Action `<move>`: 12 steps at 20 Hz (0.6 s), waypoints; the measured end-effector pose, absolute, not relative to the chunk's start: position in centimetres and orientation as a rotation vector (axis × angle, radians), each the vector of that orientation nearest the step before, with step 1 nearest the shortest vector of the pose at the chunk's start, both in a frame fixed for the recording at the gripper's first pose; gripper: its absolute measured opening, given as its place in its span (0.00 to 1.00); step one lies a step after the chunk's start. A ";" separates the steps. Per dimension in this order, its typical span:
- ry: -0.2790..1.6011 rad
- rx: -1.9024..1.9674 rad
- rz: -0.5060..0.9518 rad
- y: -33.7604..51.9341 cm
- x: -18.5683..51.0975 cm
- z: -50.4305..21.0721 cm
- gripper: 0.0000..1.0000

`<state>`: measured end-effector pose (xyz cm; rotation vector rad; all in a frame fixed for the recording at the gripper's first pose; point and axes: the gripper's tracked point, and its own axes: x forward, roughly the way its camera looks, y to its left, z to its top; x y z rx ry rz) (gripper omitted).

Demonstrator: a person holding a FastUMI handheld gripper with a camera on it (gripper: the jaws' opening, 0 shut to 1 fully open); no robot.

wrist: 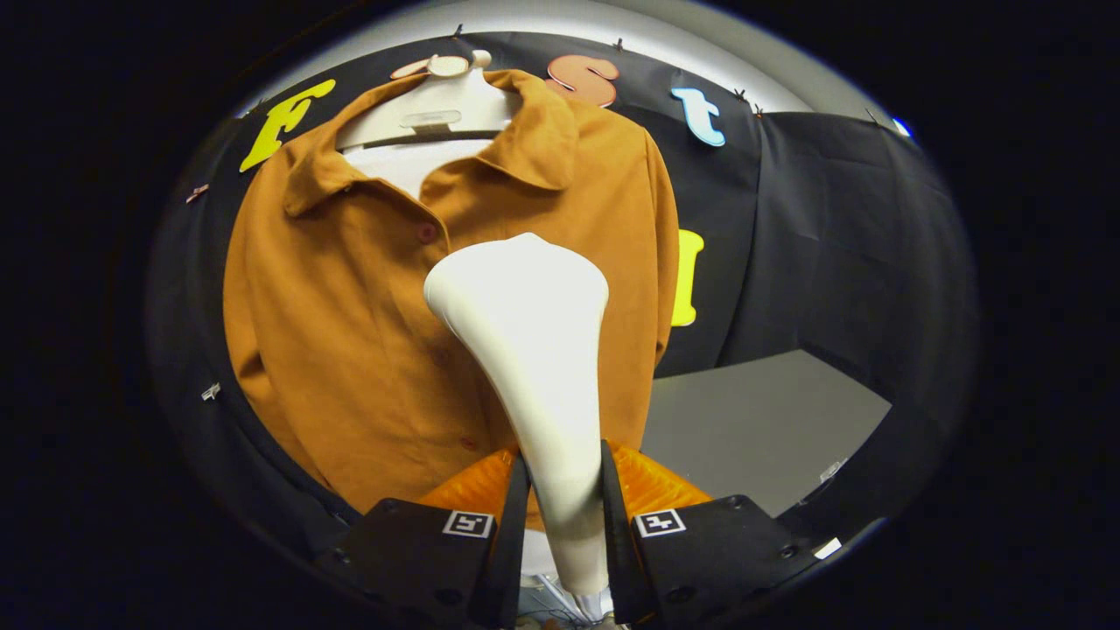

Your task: Iron the clothes twice with a garment steamer, once on the left side and once on the right side.

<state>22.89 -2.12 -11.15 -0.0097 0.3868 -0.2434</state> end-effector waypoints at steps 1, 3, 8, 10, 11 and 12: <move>0.368 -0.016 -0.227 -1.4 23.4 -10.6 0.44; 0.339 -0.036 -0.190 0.3 23.9 -9.7 0.44; 0.310 -0.054 -0.100 4.1 24.6 -9.0 0.44; 0.304 -0.050 -0.079 5.1 24.8 -8.9 0.44; 0.302 -0.047 -0.073 5.5 24.8 -8.9 0.44; 0.300 -0.043 -0.066 5.9 24.7 -8.9 0.44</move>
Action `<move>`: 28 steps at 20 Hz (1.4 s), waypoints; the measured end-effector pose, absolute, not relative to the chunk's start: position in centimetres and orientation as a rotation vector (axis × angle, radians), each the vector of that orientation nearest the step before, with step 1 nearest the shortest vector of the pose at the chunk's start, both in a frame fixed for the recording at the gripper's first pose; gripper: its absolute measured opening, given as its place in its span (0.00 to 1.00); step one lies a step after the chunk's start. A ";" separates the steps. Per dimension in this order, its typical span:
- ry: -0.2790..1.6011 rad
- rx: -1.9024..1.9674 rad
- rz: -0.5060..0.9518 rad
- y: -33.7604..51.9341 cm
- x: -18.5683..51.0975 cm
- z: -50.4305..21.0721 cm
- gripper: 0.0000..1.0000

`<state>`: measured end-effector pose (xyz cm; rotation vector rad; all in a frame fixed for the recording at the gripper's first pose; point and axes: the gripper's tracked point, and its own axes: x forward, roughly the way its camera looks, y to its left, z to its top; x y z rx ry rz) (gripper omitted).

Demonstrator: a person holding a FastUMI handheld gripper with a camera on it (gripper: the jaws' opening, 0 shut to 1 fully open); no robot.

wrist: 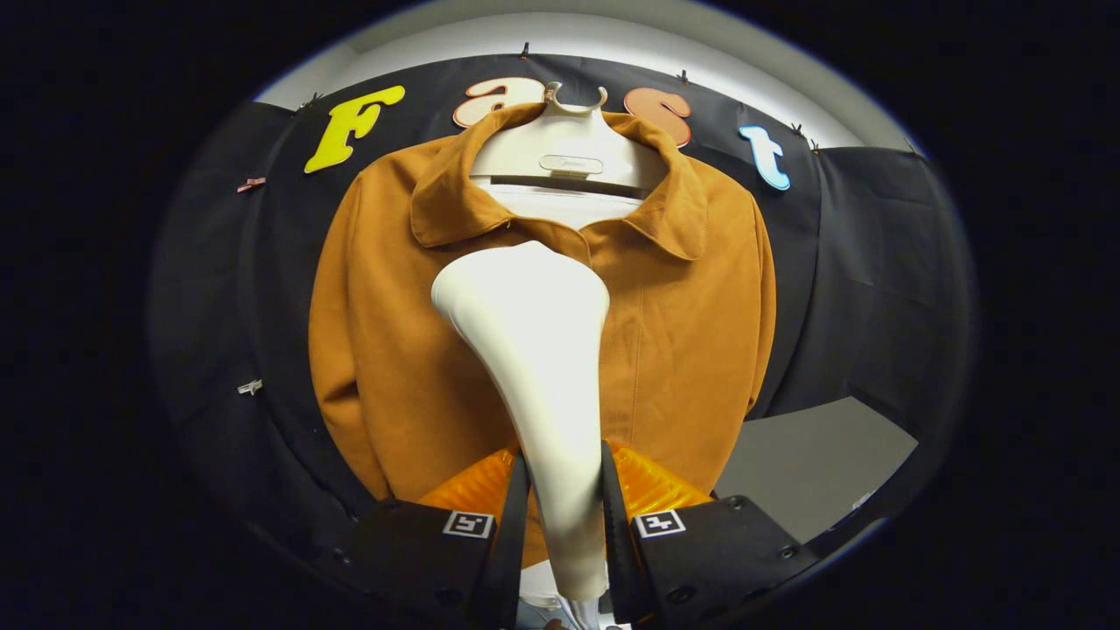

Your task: Iron the clothes twice with a garment steamer, once on the left side and once on the right side.

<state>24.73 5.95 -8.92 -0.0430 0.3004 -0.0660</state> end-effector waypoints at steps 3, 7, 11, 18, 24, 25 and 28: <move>0.309 -0.047 -0.035 7.6 24.9 -9.2 0.44; 0.343 -0.068 0.003 9.4 25.0 -10.7 0.44; 0.404 -0.053 0.006 9.9 25.0 -12.9 0.44; 0.521 -0.035 0.003 10.3 24.9 -17.3 0.44; 0.627 -0.004 0.007 10.5 24.4 -21.4 0.44; 0.643 0.004 0.007 10.4 24.1 -22.0 0.44; 0.678 0.015 0.008 10.1 23.5 -23.4 0.44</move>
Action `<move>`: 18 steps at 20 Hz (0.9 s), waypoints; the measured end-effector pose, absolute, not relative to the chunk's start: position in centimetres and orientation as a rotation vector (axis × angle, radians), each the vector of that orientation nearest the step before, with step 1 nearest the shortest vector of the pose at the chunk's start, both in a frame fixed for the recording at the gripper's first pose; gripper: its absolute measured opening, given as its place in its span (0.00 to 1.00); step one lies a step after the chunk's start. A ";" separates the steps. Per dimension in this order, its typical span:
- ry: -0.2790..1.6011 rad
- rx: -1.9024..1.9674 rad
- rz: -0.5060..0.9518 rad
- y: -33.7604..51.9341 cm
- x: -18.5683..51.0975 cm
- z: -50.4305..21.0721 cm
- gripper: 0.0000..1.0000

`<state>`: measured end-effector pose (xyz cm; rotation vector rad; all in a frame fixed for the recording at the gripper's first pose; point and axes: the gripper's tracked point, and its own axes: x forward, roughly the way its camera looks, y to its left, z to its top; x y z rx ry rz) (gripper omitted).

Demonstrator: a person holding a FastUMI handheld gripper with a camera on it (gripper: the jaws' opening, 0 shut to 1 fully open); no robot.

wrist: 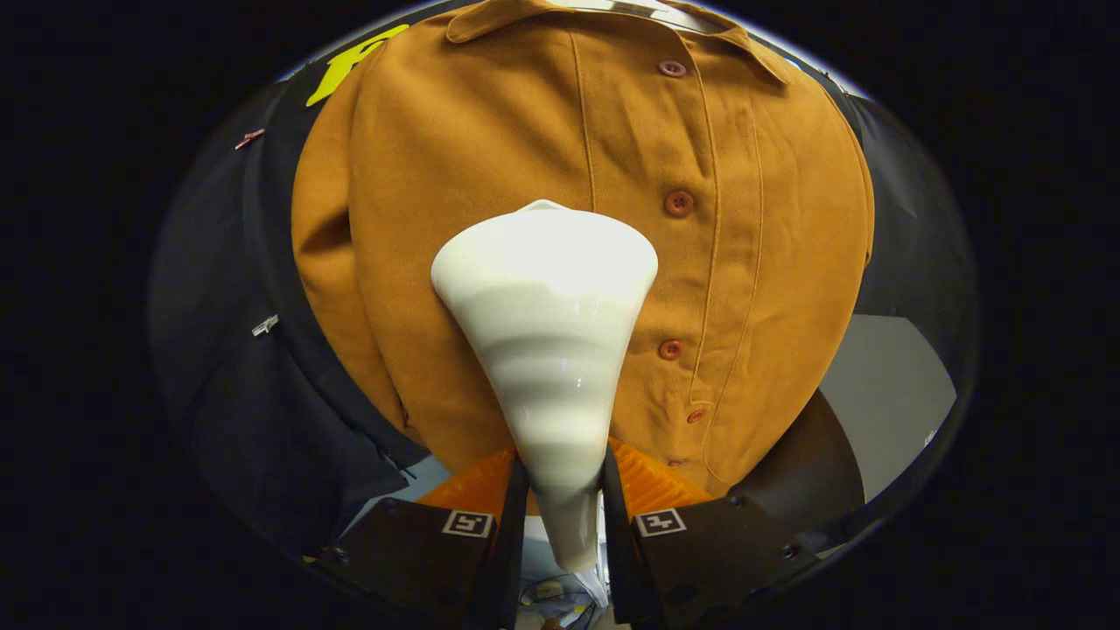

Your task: Iron the clothes twice with a garment steamer, once on the left side and once on the right side.

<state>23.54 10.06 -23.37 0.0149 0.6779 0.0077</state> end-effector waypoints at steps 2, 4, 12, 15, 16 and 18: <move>0.704 0.017 0.009 10.0 23.5 -24.4 0.44; 0.733 0.023 0.007 9.9 23.3 -25.6 0.44; 0.836 0.044 -0.005 9.5 21.8 -29.7 0.44; 0.862 0.046 -0.008 9.4 21.4 -30.9 0.44; 0.870 0.044 -0.007 9.5 21.2 -31.1 0.44; 0.885 0.047 -0.006 9.6 21.1 -31.5 0.45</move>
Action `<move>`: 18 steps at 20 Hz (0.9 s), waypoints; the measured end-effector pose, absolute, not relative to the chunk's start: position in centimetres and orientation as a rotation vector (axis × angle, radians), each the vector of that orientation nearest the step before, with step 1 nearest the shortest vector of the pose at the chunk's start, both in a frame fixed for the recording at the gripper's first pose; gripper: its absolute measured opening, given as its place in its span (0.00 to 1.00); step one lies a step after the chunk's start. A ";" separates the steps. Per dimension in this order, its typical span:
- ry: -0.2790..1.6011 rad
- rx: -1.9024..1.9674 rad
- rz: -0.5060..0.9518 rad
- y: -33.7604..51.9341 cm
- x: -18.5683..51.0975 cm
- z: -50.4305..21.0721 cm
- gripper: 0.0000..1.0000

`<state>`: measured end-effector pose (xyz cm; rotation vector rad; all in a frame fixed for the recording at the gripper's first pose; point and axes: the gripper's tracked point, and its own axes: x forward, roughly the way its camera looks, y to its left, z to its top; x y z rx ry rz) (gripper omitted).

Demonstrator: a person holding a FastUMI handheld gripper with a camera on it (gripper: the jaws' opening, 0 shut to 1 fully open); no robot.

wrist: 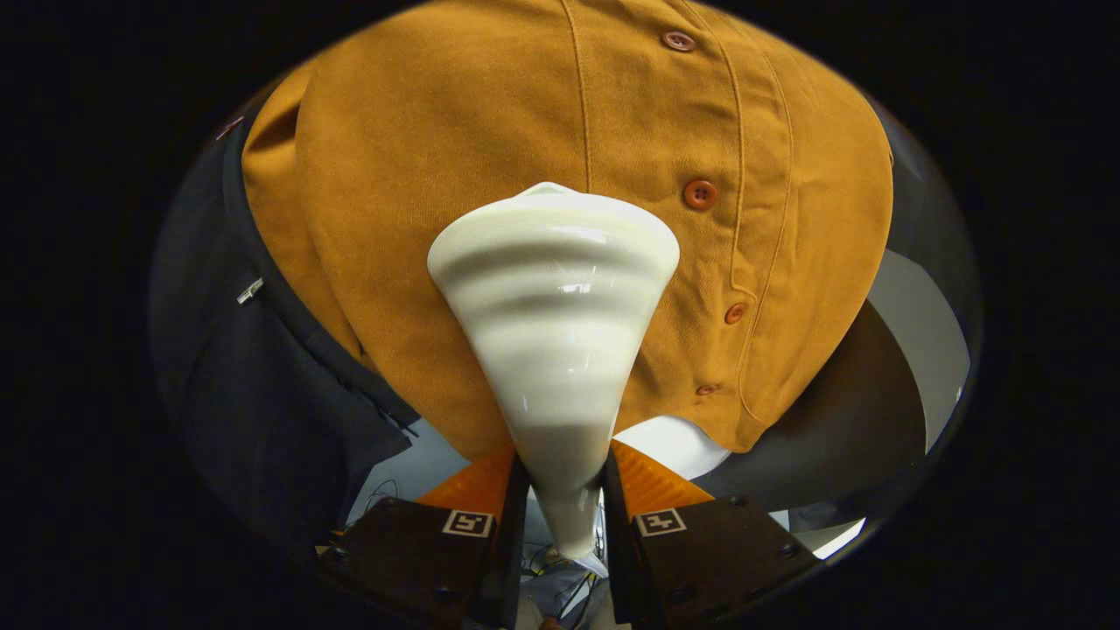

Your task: Iron the clothes twice with a garment steamer, once on the left side and once on the right side.

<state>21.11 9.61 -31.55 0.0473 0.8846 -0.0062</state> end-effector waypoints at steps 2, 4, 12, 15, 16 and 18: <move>0.900 0.050 -0.004 9.6 21.0 -32.3 0.44; 0.911 0.050 -0.001 9.7 20.7 -32.9 0.45; 0.908 0.037 -0.012 9.1 19.5 -32.5 0.45; 0.849 0.038 -0.028 8.2 18.7 -29.7 0.44; 0.828 0.037 -0.029 8.1 18.5 -28.7 0.44; 0.787 0.027 -0.023 7.4 17.9 -26.8 0.44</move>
